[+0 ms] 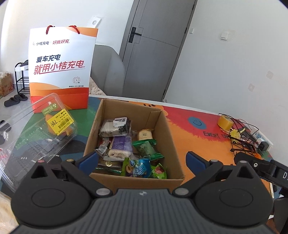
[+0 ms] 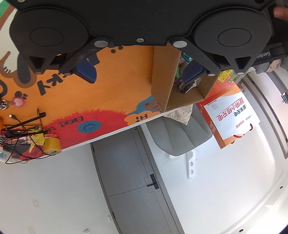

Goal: Organize snacks

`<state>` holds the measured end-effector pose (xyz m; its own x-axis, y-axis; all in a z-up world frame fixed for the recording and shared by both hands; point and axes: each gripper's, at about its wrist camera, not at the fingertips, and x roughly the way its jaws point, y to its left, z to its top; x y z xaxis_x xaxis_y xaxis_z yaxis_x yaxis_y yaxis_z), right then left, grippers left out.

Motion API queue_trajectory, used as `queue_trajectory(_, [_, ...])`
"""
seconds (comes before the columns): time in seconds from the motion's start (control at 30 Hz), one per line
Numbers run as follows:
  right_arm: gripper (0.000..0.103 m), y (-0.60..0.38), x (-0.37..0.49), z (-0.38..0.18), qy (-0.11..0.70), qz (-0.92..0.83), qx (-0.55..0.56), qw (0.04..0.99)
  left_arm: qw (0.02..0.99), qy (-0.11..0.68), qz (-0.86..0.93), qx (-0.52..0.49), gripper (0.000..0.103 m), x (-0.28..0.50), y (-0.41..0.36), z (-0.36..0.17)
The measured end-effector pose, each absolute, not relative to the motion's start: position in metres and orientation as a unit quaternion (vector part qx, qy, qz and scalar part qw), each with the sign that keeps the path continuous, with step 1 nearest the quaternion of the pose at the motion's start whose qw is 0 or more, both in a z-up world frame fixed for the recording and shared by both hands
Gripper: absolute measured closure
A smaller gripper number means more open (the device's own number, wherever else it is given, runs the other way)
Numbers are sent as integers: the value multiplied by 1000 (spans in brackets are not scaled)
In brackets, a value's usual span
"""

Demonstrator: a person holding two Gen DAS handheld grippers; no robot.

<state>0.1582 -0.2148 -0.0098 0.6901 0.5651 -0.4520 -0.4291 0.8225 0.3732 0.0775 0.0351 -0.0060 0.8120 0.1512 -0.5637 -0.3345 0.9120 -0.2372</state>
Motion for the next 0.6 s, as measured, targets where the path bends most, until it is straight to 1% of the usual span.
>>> queue_trajectory(0.23, [0,-229,148,-8,284,262,115,915,940,269,122,-170,0,66,30,-3])
queue_trajectory(0.6, [0,-253,128,1,281,242,103,923,940,283,114,-151,0,47,23,6])
